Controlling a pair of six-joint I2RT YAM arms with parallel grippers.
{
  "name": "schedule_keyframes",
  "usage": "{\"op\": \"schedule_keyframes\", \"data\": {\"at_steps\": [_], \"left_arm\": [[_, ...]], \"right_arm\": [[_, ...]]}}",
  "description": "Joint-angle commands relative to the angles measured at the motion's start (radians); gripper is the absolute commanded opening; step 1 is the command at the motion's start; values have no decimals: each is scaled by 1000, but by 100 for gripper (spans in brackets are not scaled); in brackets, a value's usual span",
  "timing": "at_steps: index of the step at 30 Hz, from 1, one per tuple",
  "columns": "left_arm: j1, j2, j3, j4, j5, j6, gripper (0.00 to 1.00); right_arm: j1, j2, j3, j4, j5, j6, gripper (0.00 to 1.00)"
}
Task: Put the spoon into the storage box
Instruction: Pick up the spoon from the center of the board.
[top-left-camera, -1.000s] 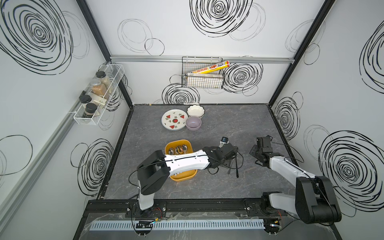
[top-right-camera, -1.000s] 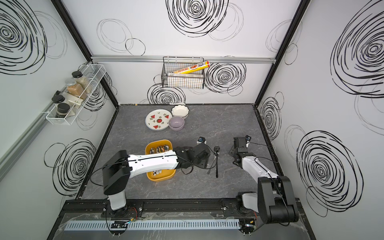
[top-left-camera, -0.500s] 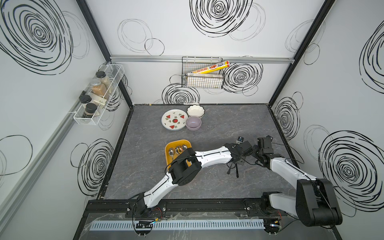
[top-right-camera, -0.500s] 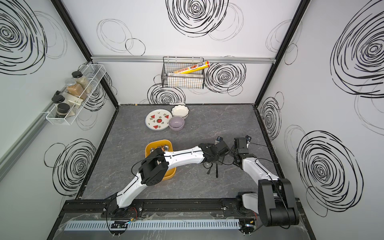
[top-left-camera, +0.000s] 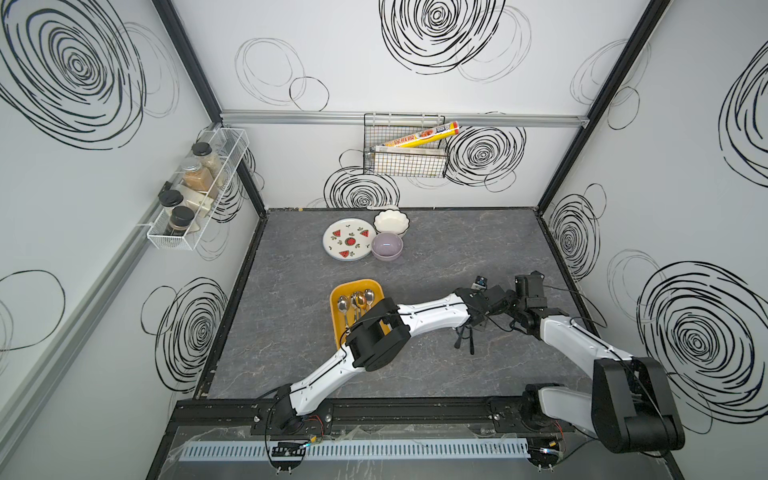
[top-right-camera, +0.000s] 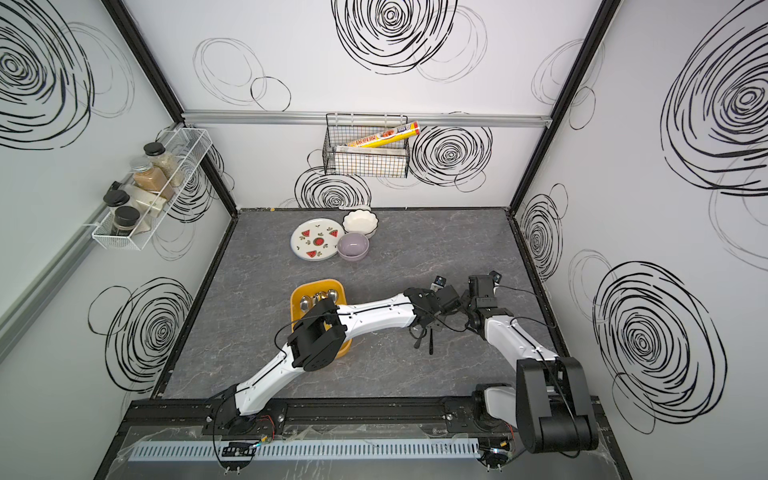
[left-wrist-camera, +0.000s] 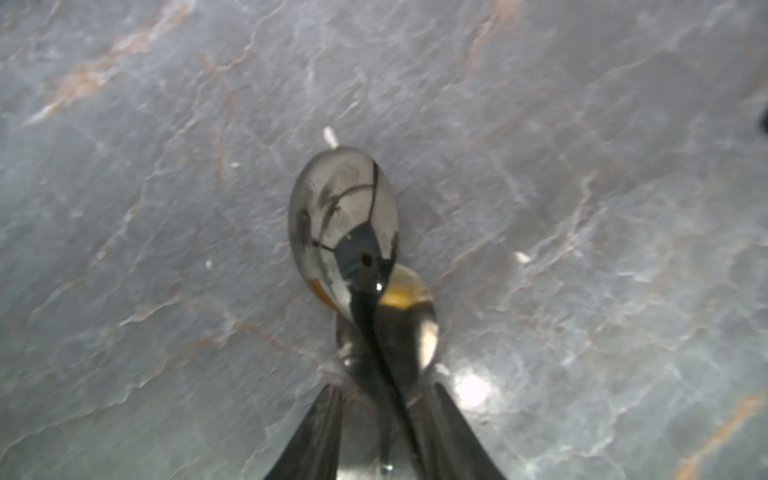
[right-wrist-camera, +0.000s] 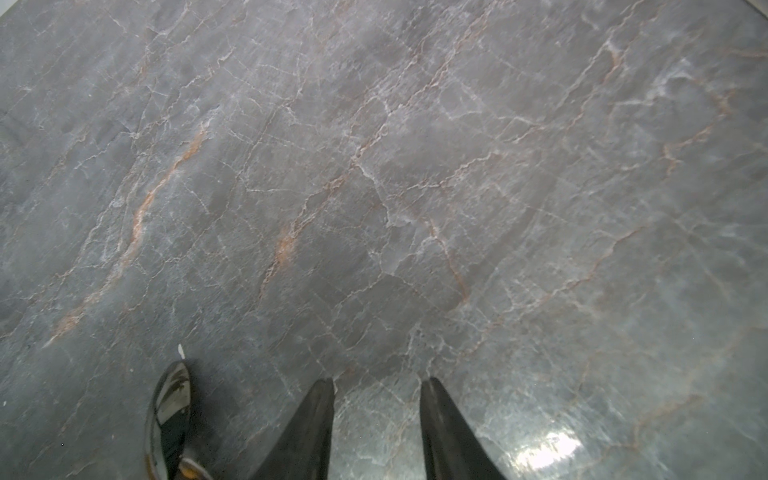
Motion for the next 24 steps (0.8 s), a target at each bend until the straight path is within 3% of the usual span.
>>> {"op": "schedule_keyframes", "data": {"at_steps": [1, 9, 19, 24], "left_arm": [[1, 5, -57, -69, -49, 4, 29], [8, -127, -205, 28, -34, 8, 6], [31, -328, -388, 150, 13, 4, 0], [75, -441, -536, 237, 63, 5, 0]], "right_arm": [[-4, -2, -16, 18, -14, 6, 39], [-4, 14, -16, 26, -36, 3, 39], [-4, 19, -15, 36, -71, -2, 39], [-4, 18, -9, 67, -172, -25, 41]]}}
